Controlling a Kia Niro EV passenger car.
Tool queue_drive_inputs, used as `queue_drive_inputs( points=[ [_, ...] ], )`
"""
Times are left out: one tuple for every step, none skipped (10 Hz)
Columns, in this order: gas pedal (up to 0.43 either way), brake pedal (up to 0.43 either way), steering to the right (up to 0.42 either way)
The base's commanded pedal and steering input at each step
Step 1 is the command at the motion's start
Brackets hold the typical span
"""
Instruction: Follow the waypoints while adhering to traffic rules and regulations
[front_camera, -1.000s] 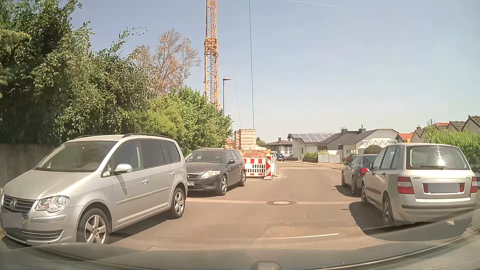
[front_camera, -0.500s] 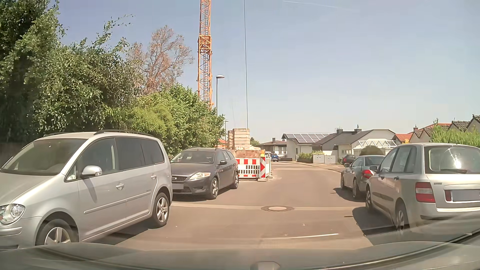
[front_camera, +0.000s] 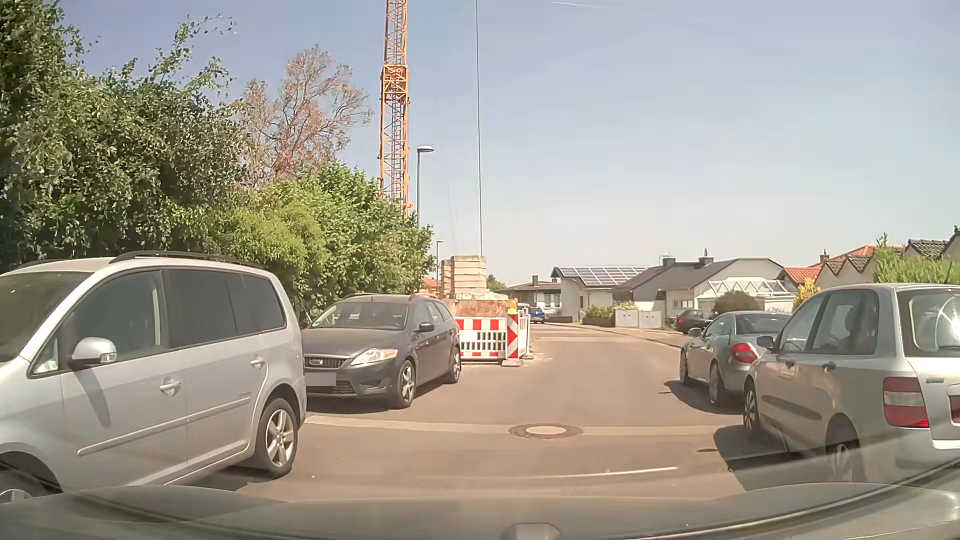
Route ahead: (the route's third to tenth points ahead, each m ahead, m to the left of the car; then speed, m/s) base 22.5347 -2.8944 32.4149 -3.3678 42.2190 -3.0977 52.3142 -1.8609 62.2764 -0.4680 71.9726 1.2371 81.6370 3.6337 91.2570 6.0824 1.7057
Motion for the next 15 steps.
queue_drive_inputs(
  points=[
    [0.008, 0.0, 0.115],
    [0.008, 0.0, 0.115],
    [0.008, 0.0, 0.115],
    [0.008, 0.0, 0.115],
    [0.008, 0.0, 0.115],
    [0.008, 0.0, 0.115],
    [0.008, 0.0, 0.115],
    [0.008, 0.0, 0.117],
    [0.008, 0.0, 0.12],
    [0.008, 0.0, 0.124],
    [0.02, 0.0, 0.125],
    [0.02, 0.0, 0.124],
    [0.02, 0.0, 0.122],
    [0.02, 0.0, 0.119],
    [0.02, 0.0, 0.117]
  ],
)
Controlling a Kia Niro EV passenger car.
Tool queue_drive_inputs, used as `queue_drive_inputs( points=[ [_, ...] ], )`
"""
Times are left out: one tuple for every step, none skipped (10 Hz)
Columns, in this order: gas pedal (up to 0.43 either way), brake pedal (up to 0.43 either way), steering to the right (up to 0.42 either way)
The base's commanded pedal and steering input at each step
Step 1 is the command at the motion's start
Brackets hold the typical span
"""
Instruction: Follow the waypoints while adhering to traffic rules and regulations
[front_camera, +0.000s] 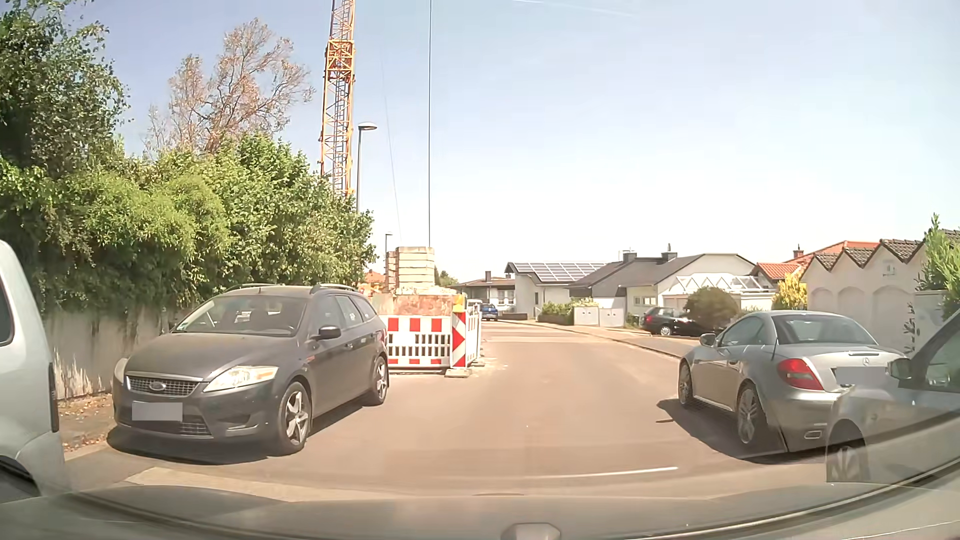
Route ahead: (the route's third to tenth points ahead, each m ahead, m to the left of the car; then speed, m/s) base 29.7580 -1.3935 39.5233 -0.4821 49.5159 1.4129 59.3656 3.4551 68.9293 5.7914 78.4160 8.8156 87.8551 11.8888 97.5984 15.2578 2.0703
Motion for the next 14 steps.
queue_drive_inputs(
  points=[
    [0.02, 0.0, 0.113],
    [0.02, 0.0, 0.102],
    [0.02, 0.0, 0.089],
    [0.02, 0.0, 0.078],
    [0.02, 0.0, 0.064],
    [0.02, 0.0, 0.05],
    [0.02, 0.0, 0.034],
    [0.02, 0.0, 0.02],
    [0.02, 0.0, 0.01],
    [0.02, 0.0, 0.009],
    [0.02, 0.0, 0.01],
    [0.02, 0.0, 0.011],
    [0.02, 0.0, 0.011],
    [0.02, 0.0, 0.011]
  ],
)
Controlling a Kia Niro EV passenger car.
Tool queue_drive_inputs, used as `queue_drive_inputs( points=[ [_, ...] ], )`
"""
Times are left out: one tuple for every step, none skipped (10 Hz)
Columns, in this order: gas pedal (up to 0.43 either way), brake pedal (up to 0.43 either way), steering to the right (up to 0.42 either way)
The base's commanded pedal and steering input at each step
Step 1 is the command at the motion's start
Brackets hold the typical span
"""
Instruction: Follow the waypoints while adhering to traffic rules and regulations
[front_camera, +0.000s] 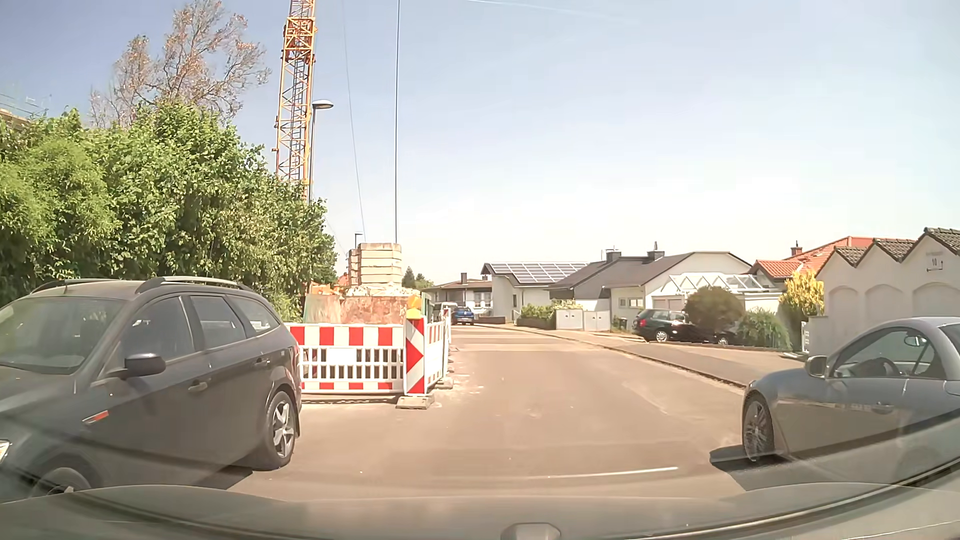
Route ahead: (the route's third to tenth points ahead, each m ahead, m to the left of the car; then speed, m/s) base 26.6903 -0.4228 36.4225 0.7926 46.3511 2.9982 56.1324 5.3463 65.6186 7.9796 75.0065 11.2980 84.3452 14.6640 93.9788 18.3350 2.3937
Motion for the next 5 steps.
queue_drive_inputs(
  points=[
    [0.02, 0.0, 0.011],
    [0.02, 0.0, 0.014],
    [0.02, 0.0, 0.021],
    [0.02, 0.0, 0.033],
    [0.02, 0.0, 0.043]
  ],
)
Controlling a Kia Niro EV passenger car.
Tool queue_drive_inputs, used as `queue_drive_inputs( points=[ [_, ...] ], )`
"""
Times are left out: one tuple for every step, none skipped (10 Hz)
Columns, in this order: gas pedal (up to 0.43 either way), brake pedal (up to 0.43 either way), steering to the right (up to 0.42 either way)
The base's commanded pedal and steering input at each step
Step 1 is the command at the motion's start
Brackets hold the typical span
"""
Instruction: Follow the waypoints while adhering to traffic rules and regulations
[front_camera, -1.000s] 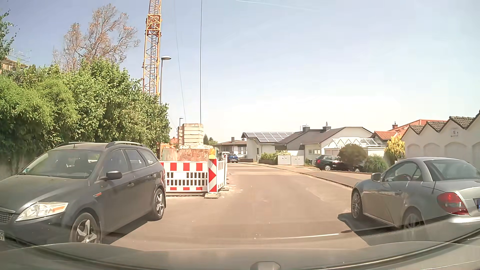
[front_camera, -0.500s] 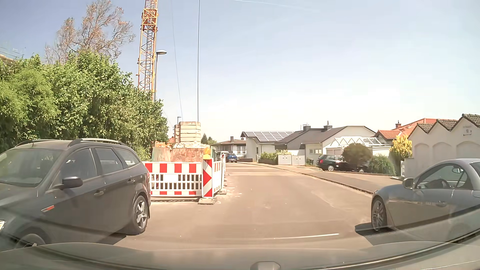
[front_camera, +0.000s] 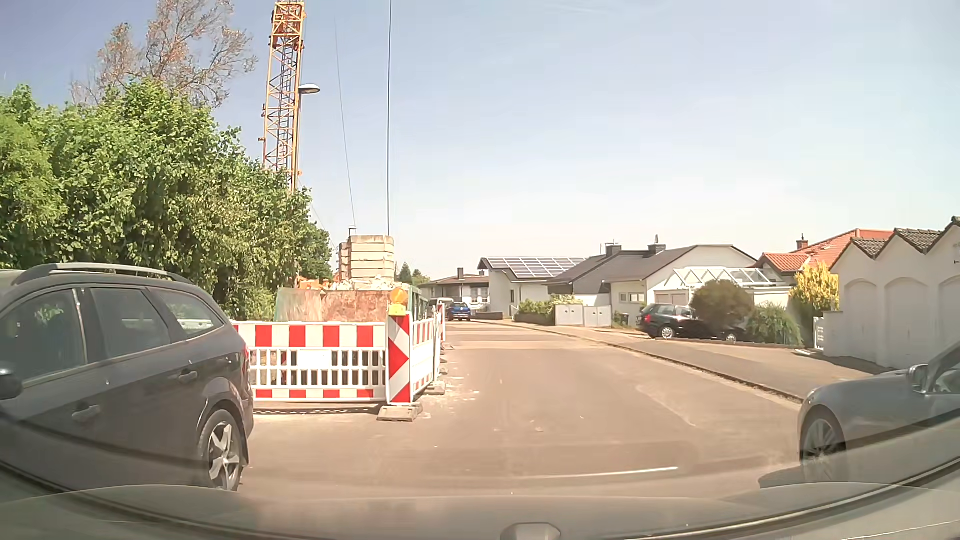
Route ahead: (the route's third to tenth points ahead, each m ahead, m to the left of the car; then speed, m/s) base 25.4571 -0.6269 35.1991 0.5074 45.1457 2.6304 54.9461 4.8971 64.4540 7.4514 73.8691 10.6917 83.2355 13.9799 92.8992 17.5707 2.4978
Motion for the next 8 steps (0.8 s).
queue_drive_inputs(
  points=[
    [0.02, 0.0, 0.053],
    [0.02, 0.0, 0.062],
    [0.02, 0.0, 0.072],
    [0.02, 0.0, 0.081],
    [0.02, 0.0, 0.09],
    [0.02, 0.0, 0.102],
    [0.02, 0.0, 0.112],
    [0.02, 0.0, 0.128]
  ],
)
